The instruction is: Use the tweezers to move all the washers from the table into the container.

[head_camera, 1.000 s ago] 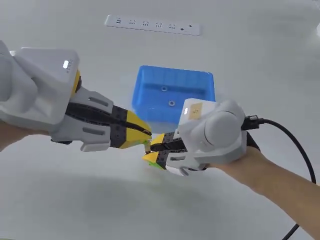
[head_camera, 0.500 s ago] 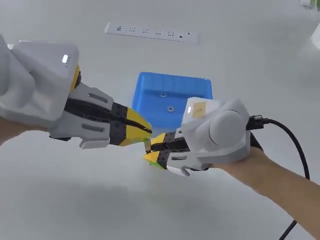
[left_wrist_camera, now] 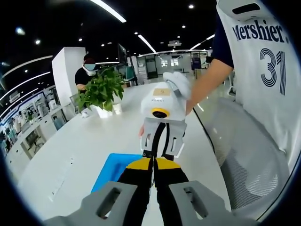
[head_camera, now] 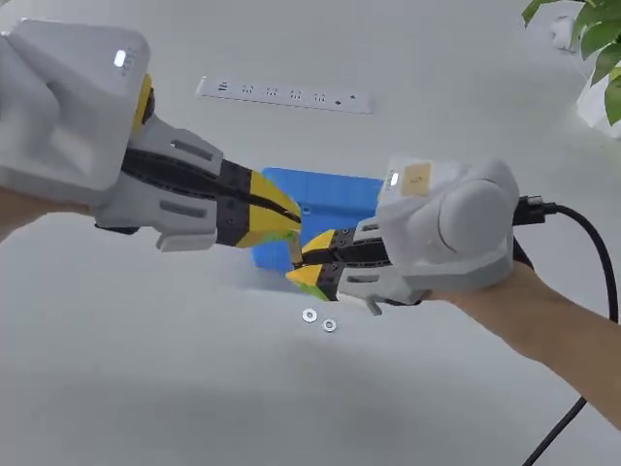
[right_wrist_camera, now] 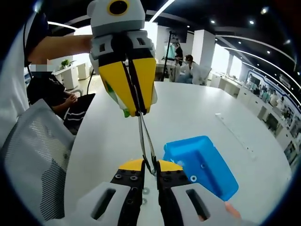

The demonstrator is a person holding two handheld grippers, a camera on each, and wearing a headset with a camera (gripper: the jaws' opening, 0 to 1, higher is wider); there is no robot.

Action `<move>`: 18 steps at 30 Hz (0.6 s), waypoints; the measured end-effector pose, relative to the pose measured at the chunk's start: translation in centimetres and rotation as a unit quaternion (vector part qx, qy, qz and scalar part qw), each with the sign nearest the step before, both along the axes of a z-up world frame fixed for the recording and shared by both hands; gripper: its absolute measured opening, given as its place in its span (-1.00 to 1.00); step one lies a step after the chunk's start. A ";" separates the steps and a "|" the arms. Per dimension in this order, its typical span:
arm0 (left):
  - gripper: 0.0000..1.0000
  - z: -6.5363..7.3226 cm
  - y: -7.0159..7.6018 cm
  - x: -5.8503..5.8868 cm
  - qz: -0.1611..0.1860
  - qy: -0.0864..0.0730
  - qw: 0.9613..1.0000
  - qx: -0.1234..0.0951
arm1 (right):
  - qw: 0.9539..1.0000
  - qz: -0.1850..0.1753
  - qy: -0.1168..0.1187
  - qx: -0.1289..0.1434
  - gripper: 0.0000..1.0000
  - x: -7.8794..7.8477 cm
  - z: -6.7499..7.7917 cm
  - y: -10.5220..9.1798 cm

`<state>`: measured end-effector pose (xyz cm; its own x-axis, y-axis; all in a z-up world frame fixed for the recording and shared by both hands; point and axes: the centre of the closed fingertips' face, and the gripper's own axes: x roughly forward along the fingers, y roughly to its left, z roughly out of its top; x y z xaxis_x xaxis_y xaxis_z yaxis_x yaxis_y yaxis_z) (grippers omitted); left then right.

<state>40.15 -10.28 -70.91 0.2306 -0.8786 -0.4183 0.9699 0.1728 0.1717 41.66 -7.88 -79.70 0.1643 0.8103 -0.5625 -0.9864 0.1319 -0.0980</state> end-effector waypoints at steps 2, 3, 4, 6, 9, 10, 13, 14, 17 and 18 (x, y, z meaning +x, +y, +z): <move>-0.89 0.4 -0.1 0.3 -0.003 -0.006 1.000 0.001 | 1.000 -0.003 -0.007 0.001 -0.79 0.5 0.5 0.0; -0.89 0.6 -0.1 0.4 -0.005 -0.008 1.000 0.002 | 1.000 -0.005 -0.011 0.003 -0.79 0.8 0.7 -0.1; -0.89 0.7 -0.1 0.6 -0.007 -0.011 1.000 0.003 | 1.000 -0.005 -0.012 0.003 -0.79 0.9 0.8 -0.1; -0.89 1.0 -0.1 0.8 -0.011 -0.016 1.000 0.006 | 1.000 -0.008 -0.016 0.007 -0.79 1.3 1.3 -0.1; -0.89 1.4 -0.1 1.3 -0.015 -0.022 1.000 0.011 | 1.000 -0.011 -0.024 0.011 -0.79 2.0 1.7 0.0; -0.89 1.5 -0.1 1.6 -0.017 -0.025 0.999 0.013 | 0.999 -0.013 -0.027 0.013 -0.79 2.3 1.8 0.0; -0.89 1.9 -0.2 2.1 -0.022 -0.031 0.999 0.015 | 0.999 -0.015 -0.029 0.016 -0.79 2.8 2.1 0.1; -0.89 1.9 -0.3 2.3 -0.024 -0.033 0.999 0.017 | 0.999 -0.016 -0.032 0.018 -0.79 3.0 2.2 0.1; -0.89 2.0 -0.4 2.9 -0.025 -0.039 0.999 0.019 | 0.999 -0.021 -0.035 0.020 -0.79 3.7 2.3 0.1; -0.89 1.9 -0.4 3.3 -0.023 -0.042 0.999 0.019 | 0.999 -0.023 -0.035 0.020 -0.79 4.0 2.3 0.1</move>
